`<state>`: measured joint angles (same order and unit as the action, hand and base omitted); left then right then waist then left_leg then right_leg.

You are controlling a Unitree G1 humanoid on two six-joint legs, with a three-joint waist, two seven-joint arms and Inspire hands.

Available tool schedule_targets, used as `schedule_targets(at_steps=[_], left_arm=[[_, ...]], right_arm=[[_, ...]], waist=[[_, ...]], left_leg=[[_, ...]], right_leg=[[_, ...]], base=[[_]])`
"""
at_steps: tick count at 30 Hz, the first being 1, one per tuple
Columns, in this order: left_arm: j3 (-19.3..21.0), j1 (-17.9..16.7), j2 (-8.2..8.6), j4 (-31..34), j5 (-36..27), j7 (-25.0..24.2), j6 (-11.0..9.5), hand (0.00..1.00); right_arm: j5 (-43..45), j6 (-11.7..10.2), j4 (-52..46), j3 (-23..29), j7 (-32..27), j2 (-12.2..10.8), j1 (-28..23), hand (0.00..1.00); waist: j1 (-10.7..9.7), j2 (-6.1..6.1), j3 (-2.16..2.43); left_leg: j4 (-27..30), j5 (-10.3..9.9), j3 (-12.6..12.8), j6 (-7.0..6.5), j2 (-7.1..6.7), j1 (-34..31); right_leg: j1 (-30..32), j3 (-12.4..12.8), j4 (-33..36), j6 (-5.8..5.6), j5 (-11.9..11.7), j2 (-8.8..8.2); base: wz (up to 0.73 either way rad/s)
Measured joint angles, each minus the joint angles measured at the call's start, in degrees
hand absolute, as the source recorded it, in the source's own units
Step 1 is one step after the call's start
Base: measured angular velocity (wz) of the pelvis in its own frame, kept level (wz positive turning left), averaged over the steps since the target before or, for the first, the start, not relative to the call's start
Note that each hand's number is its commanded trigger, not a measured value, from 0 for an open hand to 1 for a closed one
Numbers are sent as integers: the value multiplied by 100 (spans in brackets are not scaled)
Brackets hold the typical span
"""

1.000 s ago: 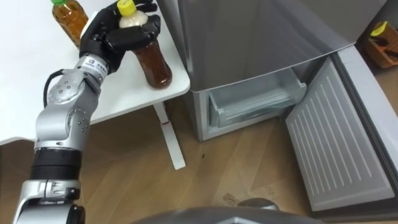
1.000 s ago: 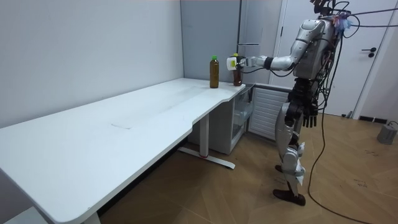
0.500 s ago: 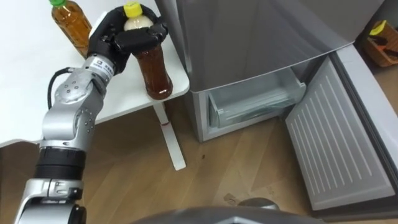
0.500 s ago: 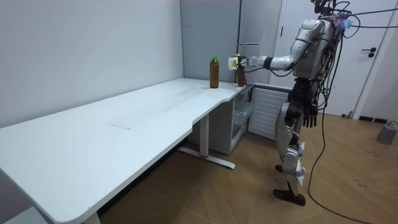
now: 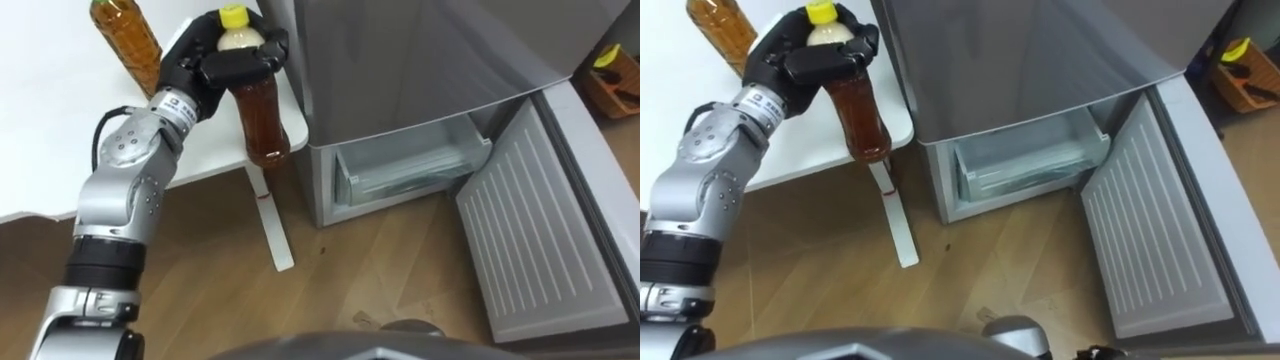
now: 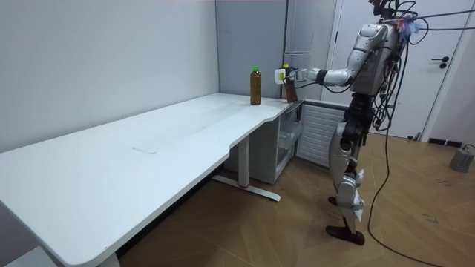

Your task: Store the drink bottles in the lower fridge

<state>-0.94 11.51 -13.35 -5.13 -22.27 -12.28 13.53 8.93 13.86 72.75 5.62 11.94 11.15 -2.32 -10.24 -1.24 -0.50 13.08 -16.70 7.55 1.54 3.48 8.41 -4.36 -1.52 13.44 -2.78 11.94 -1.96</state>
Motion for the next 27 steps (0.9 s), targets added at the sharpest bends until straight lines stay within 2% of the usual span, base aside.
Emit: schedule_targets(at_steps=[2,5,9,16,18,21,24,27], left_arm=[[-5,0,15,92,90,1,4,100],[-7,0,134,188,196,-23,4,100],[-10,-17,144,495,198,-67,4,100],[-166,-483,126,1748,181,-236,-6,100],[-179,-665,140,1891,167,-321,-6,100],[-260,-738,163,1892,164,-344,-4,100],[-260,-745,212,1907,-57,-345,-5,100],[-254,-995,250,2158,-411,-325,-9,100]], right_arm=[[8,0,-58,-6,-19,-1,6,0],[30,-5,-60,-215,-55,14,26,0],[94,-44,-55,-458,-98,36,66,0],[286,-128,-262,-739,-147,115,70,0],[294,-127,-424,-793,-209,153,70,0],[197,-147,-856,-796,-323,187,82,0],[97,-333,-1199,-890,-351,179,202,0],[-333,-510,-1854,-889,-297,12,92,0]], waist=[[41,-13,8],[216,-14,8],[431,-16,5],[622,-19,0],[635,-24,-2],[694,-37,-14],[773,-37,-13],[871,-32,-5]], left_leg=[[-1,0,-24,0,6,-11],[-28,2,-108,3,12,8],[-45,2,-167,3,11,12],[-141,3,-308,2,-1,-24],[-140,3,-341,2,-1,-33],[-132,3,-437,2,3,-33],[-122,3,-483,2,3,-26],[-130,10,-560,14,3,-21]], right_leg=[[26,-24,5,4,-4,0],[33,-36,12,8,-6,11],[32,-60,6,10,-7,13],[17,-213,-40,9,-7,2],[-7,-257,-86,9,-7,2],[-32,-339,-94,9,-7,3],[-67,-435,-153,11,-8,0],[-84,-494,-177,13,-9,2]], base=[[0],[-3],[2],[6],[10],[7],[5],[4]])
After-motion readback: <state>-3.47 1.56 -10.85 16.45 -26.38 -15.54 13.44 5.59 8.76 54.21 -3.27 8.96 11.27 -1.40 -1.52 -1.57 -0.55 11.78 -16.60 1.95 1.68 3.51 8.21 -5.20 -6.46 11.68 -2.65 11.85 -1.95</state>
